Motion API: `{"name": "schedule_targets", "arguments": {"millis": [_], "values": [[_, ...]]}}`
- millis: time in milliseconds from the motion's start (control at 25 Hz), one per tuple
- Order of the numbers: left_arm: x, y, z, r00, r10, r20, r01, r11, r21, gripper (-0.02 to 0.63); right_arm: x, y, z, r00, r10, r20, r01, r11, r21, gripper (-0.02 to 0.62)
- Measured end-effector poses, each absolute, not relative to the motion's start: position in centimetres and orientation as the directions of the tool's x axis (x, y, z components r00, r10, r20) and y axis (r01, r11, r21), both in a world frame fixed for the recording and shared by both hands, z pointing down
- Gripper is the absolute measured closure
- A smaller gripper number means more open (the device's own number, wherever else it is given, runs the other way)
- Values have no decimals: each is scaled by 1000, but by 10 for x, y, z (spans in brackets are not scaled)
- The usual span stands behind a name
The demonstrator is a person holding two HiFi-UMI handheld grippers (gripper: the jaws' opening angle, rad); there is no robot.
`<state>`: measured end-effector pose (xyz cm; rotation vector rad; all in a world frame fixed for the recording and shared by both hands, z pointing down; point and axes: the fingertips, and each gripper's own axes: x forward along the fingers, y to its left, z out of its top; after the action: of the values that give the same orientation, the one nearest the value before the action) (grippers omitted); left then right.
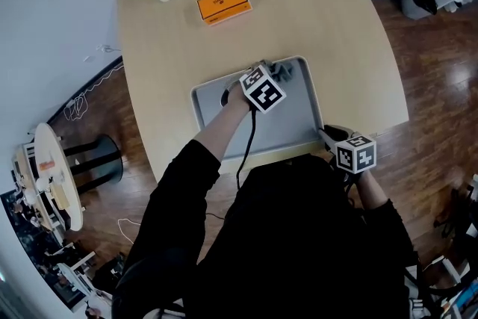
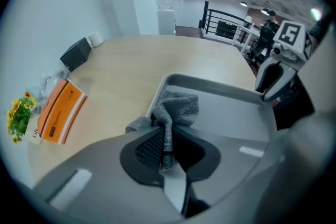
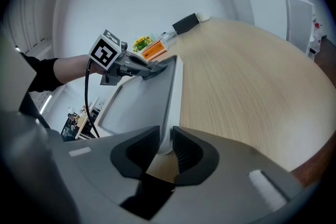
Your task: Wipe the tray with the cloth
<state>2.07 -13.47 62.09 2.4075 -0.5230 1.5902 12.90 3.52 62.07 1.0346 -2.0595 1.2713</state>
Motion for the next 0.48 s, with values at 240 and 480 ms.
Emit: {"name": "schedule_targets", "arguments": {"millis": [240, 480], "values": [[30, -40, 618, 426, -37, 904, -336, -934, 120, 598, 132, 35, 621, -582, -321, 747, -812, 281, -512, 512], [22, 63, 623, 444, 69, 894, -221, -958, 184, 598, 128, 35, 622, -573, -318, 756, -818, 279, -503, 512]]}}
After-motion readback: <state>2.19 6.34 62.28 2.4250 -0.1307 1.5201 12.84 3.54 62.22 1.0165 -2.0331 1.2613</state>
